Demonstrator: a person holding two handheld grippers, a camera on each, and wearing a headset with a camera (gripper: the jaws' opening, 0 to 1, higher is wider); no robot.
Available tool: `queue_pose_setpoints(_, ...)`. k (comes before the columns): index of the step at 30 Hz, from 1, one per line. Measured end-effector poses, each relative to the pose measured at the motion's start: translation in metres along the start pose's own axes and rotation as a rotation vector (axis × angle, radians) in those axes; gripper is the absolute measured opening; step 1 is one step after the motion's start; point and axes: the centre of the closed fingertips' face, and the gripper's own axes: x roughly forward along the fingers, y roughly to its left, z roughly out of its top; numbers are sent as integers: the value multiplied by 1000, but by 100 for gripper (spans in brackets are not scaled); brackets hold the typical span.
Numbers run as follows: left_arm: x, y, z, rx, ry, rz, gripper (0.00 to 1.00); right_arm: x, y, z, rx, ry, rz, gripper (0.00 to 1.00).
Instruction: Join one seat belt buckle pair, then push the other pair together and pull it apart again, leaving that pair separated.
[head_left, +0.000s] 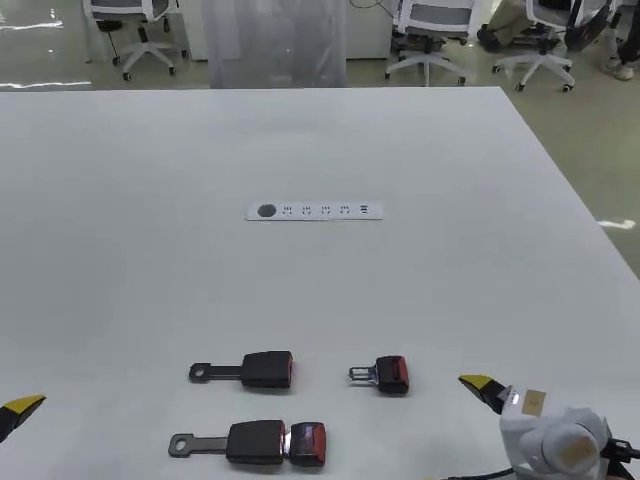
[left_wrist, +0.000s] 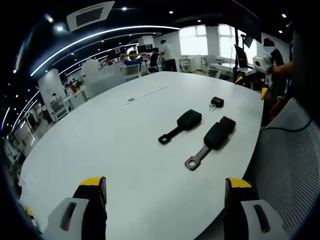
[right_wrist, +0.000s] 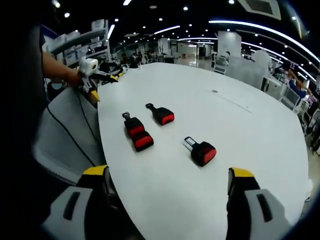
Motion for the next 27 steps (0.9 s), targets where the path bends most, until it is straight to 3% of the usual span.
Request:
queue_pose_setpoints(7,2,-7,-8,-19,7,1,100,-3,-1,-6,-12,13,-14,100)
queue_pose_setpoints(10,7,-16,-13,19,40,-23,100,-4,-3,-13,-20,33,-26,100)
queue_pose_setpoints(18,4,-10,-8,6,16,-1,100,-10,-7,-13,-10,23,-65,100)
queue_pose_setpoints(27,9,-9,-15,15,38,-6,99,-15,-8,-14,11,13,-94,100)
